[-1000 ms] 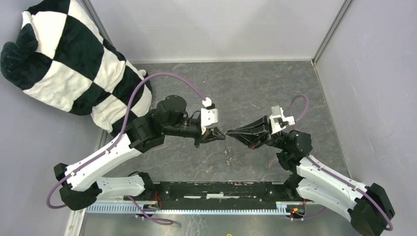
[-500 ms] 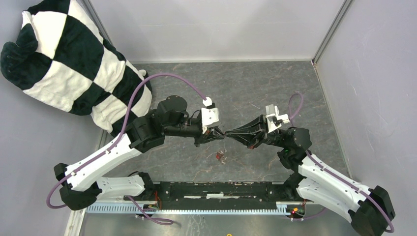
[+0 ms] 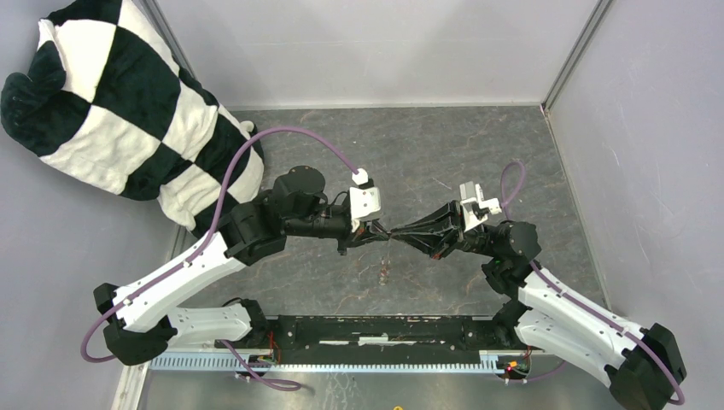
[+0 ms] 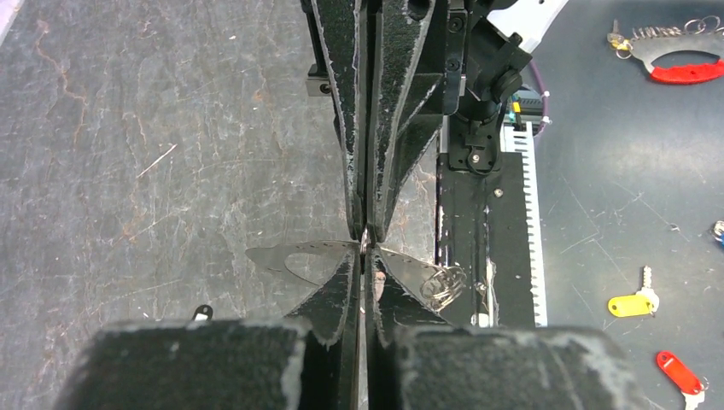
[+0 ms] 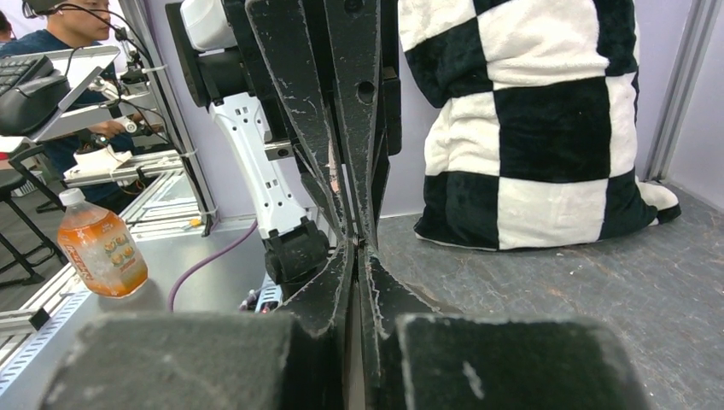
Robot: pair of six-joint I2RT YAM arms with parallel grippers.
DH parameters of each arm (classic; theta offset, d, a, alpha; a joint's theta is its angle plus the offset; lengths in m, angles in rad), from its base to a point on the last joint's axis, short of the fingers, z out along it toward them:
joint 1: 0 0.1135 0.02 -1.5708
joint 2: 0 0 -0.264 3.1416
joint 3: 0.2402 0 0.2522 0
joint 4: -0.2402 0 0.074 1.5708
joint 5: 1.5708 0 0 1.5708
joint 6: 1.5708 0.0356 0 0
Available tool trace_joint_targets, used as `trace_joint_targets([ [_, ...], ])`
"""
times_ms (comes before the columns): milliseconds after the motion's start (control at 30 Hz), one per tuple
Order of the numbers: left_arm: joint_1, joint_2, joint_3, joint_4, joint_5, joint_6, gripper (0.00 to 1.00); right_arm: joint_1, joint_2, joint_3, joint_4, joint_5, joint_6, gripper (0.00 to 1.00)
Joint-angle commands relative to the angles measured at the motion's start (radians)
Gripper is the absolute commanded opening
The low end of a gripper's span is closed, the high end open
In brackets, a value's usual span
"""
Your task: Put the keys on the keyring
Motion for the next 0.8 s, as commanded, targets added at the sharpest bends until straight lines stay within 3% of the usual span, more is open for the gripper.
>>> trace_joint_targets([
  [0,0.001,0.004,0.013,0.016,-0.02,0.023,0.02,0.004,-0.023,0.054,-0.102,-0.007,-0.069,0.2],
  [100,0.002,0.02,0.04,-0.022,-0.024,0.05,0.02,0.003,-0.016,0.181,-0.381,-0.043,-0.235,0.47],
  [167,0.001,0.033,0.059,-0.052,-0.022,0.068,0.02,0.003,0.029,0.306,-0.635,-0.06,-0.379,0.55],
  [267,0.001,0.039,0.075,-0.079,-0.01,0.092,0.02,0.003,0.106,0.446,-0.913,-0.091,-0.532,0.55],
  [533,0.002,0.046,0.108,-0.154,-0.018,0.163,0.02,0.003,0.197,0.675,-1.269,-0.087,-0.741,0.48],
  [767,0.001,0.066,0.132,-0.187,-0.025,0.2,0.02,0.002,0.223,0.683,-1.247,-0.154,-0.701,0.42],
])
